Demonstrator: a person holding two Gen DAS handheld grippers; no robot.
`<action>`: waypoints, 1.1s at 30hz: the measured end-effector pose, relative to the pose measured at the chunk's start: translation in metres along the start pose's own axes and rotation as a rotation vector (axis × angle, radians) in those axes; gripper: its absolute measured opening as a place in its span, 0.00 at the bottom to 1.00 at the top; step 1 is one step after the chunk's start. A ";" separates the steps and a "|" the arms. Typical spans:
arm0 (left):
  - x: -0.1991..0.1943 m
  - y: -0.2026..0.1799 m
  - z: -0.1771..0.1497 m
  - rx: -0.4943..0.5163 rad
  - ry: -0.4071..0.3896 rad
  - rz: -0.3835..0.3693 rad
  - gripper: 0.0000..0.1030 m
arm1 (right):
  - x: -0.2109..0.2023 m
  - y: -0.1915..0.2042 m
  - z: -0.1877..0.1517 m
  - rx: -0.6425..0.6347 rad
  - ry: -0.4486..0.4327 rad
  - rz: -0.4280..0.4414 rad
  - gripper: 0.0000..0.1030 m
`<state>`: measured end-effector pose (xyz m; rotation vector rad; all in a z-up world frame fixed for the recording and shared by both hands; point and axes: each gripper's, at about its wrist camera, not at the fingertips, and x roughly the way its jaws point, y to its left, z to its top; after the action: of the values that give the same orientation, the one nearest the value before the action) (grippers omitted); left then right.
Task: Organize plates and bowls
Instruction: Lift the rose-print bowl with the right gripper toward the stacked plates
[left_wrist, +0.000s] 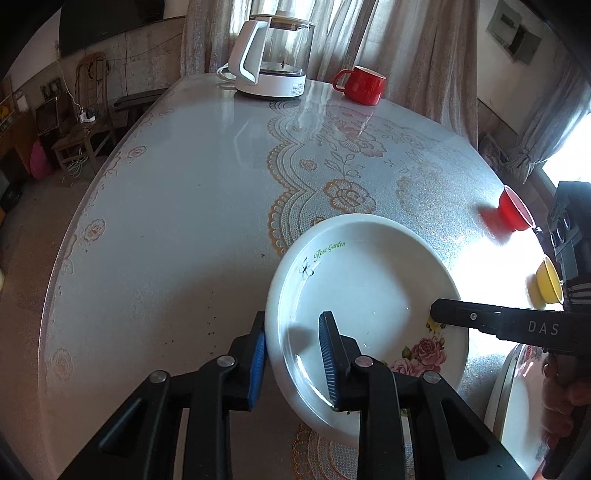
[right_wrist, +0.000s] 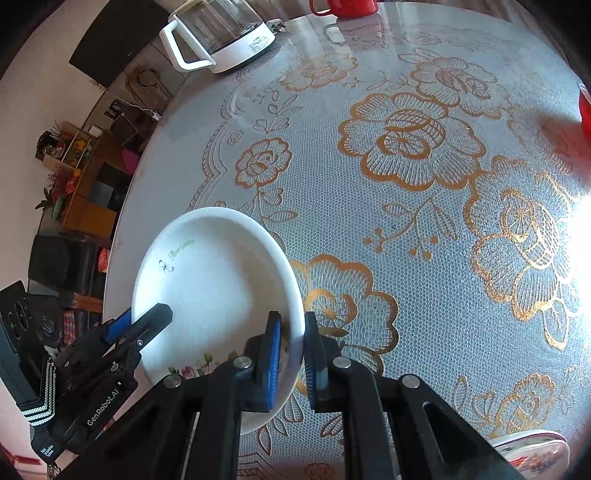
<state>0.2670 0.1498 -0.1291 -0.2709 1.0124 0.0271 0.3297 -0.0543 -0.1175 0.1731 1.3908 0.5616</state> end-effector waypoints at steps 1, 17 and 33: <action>-0.003 0.001 0.000 -0.008 -0.012 -0.013 0.26 | -0.003 -0.001 -0.002 0.006 -0.006 0.013 0.09; -0.058 -0.021 0.002 0.035 -0.118 -0.060 0.26 | -0.068 -0.028 -0.014 0.023 -0.117 0.099 0.07; -0.090 -0.104 -0.027 0.180 -0.125 -0.196 0.26 | -0.157 -0.061 -0.087 0.113 -0.254 0.078 0.07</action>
<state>0.2121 0.0519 -0.0454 -0.2005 0.8538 -0.2217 0.2510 -0.1986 -0.0226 0.3780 1.1724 0.5066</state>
